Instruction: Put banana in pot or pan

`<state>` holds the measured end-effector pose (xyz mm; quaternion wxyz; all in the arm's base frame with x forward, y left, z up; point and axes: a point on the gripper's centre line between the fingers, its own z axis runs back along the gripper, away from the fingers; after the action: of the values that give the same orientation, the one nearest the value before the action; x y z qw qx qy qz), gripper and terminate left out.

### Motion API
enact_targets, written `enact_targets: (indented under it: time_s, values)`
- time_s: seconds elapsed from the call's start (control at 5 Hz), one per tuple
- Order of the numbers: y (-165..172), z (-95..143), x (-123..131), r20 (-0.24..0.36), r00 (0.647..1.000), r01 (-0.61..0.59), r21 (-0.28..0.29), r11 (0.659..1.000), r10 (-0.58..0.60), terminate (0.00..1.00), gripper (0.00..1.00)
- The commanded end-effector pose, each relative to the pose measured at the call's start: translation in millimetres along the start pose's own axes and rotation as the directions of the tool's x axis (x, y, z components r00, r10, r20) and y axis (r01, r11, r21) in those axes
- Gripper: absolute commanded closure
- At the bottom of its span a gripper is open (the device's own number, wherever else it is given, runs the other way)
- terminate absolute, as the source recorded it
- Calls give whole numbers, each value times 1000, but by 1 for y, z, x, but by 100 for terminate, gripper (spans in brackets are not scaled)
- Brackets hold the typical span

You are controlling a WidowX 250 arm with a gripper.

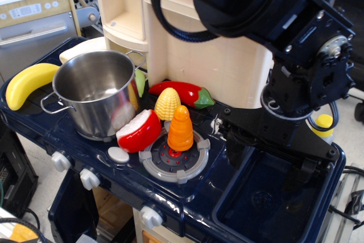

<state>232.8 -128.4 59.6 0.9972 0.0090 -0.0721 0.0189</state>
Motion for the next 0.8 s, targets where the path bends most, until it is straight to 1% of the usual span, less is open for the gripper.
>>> enact_targets:
  time_s: [0.0, 0.2, 0.4, 0.6]
  values:
    - [0, 0, 0, 0, 1000, 0, 0, 1000, 0, 0, 0]
    - [29, 45, -1, -42, 999, 20, 39, 999, -18, 0, 0]
    - [69, 80, 0, -22, 999, 49, 49, 998, -48, 0, 0]
    - [108, 111, -7, -83, 988, 142, 125, 982, -132, 0, 0]
